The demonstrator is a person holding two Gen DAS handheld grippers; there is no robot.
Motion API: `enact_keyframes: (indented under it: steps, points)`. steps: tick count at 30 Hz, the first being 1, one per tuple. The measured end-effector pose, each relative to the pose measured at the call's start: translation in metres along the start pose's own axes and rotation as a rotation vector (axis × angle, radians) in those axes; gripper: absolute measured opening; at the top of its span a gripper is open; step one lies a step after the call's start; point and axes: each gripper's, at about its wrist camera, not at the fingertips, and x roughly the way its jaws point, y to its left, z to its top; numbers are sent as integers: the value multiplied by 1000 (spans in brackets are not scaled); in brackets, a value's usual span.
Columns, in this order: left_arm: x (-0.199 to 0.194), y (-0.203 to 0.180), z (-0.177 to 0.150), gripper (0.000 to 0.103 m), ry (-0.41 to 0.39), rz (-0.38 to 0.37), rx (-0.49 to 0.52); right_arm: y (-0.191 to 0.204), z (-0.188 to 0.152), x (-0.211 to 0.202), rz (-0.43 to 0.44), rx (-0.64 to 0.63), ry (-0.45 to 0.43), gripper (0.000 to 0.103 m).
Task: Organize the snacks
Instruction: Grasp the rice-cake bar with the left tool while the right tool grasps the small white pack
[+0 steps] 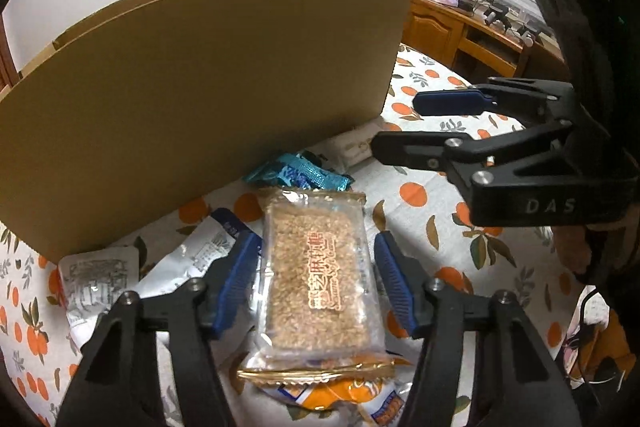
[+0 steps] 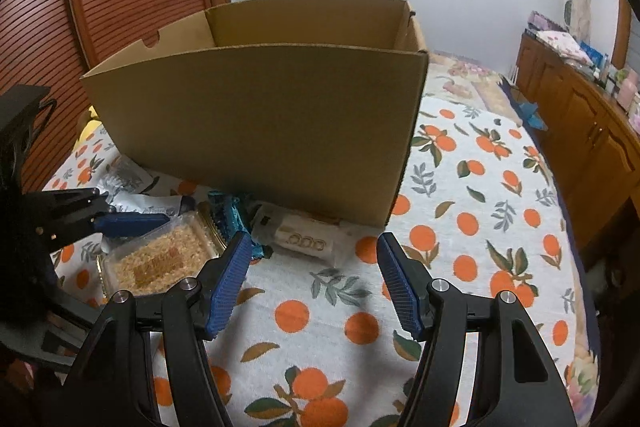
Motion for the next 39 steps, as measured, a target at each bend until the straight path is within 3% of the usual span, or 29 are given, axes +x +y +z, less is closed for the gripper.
enact_keyframes:
  steps: [1, 4, 12, 23, 32, 35, 39]
  points:
    - [0, 1, 0, 48, -4, 1, -3, 0, 0, 1, 2, 2, 2, 67]
    - [-3, 3, -3, 44, -21, -3, -3, 0, 1, 7, 4, 9, 13, 67]
    - [-22, 21, -9, 44, -72, -24, -78, 0, 3, 25, 4, 28, 49, 67]
    - [-43, 33, -14, 44, -114, -31, -101, -2, 7, 40, -8, 68, 75, 67]
    - [-56, 40, -22, 44, -121, -36, -128, 16, 8, 47, -68, -13, 93, 67]
    - [-62, 43, -24, 44, -123, -34, -136, 20, 5, 44, -65, -19, 88, 60]
    - [-71, 48, -28, 44, -129, -24, -146, 21, 2, 40, -63, -16, 79, 38]
